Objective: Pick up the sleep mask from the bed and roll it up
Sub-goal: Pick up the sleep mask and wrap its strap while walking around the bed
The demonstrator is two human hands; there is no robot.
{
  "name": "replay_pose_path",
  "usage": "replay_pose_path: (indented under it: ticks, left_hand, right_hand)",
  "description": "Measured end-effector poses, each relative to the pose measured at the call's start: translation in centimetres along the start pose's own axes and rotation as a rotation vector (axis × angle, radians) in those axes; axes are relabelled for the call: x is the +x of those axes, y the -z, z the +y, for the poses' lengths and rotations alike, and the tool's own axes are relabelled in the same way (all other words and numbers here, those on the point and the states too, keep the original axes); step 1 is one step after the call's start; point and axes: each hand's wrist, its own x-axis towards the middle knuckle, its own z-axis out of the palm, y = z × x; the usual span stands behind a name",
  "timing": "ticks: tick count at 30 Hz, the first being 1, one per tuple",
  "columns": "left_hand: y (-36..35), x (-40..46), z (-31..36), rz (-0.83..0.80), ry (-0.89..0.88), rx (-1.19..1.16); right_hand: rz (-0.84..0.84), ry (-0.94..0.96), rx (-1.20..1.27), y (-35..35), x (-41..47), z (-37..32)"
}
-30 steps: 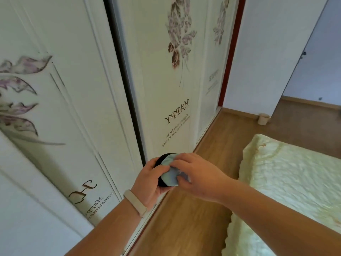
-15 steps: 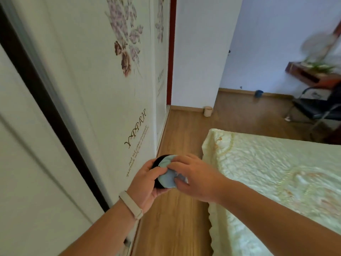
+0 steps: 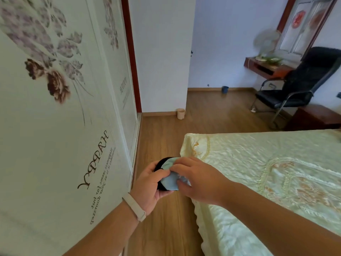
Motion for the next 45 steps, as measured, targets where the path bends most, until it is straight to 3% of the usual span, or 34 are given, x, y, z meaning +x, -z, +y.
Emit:
replay_pose_path:
  ticks: [10,18,28,38,45]
  left_hand:
    - [-6.1,14.3,2.2,0.093,-0.009,0.121]
    - [-8.6,22.7,3.9,0.107,0.007,0.113]
    - [-5.3,35.9,7.7,0.017,0.052,0.08]
    - [0.4,51.0,18.1,-0.079,0.036,-0.047]
    - [2.9,57.8,22.8,-0.111,0.018,-0.01]
  right_hand:
    - [0.011,0.111,0.044,1.7,6.8,15.7]
    - [0.047,0.076,0.087,2.5,11.0,23.0]
    - [0.019,-0.012,0.049,0.7,21.2,29.9]
    - [0.054,-0.066,-0.081,1.5,38.5,34.7]
    - [0.044,-0.079,-0.117,1.5,46.4,37.6]
